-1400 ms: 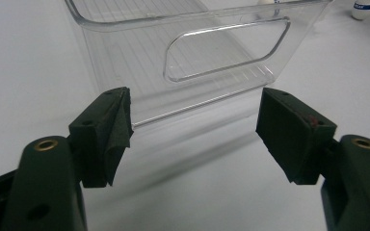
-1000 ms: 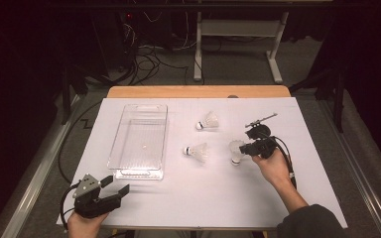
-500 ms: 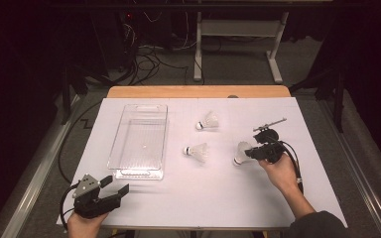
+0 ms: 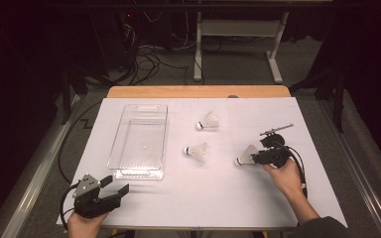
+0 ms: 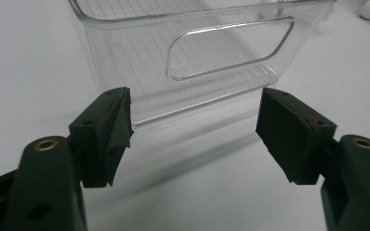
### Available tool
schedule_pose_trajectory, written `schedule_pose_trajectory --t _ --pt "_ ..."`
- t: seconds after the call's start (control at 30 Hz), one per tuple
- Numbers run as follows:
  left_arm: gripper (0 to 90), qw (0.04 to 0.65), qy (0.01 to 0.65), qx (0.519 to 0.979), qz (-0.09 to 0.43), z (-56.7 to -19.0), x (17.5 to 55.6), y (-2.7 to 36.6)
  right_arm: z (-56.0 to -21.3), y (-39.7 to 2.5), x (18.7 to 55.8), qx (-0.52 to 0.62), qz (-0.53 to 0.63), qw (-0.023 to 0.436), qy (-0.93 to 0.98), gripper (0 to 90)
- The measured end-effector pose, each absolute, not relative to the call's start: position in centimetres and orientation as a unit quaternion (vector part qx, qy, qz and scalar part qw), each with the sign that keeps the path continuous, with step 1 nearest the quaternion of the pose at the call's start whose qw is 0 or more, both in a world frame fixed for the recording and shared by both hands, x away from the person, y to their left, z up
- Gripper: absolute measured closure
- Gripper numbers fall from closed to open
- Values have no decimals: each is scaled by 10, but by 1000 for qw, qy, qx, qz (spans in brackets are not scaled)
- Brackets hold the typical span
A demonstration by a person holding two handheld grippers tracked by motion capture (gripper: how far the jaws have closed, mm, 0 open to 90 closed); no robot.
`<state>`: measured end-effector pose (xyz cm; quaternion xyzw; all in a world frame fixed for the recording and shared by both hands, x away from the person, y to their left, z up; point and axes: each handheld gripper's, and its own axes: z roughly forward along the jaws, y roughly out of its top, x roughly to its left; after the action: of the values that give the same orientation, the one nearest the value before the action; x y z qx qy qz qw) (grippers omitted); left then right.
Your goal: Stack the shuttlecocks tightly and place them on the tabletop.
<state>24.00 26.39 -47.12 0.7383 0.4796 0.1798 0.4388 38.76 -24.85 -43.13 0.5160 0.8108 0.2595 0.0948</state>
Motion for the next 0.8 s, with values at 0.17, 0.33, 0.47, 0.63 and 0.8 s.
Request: schedule_pose_trajectory --t 0.17,0.33,0.47,0.63,0.8 --pt "294 442 475 740 176 -471 239 264 -436 -253 386 521 263 88 807 583" --pt "294 444 478 737 174 -471 240 265 -438 -254 384 519 268 89 807 567" --pt "294 441 476 740 175 -471 240 264 -439 -257 385 521 269 85 806 534" --pt "294 442 477 739 173 -471 240 264 -440 -261 385 527 271 86 801 512" --pt "294 442 477 739 174 -471 240 264 -439 -263 386 532 271 89 797 472"
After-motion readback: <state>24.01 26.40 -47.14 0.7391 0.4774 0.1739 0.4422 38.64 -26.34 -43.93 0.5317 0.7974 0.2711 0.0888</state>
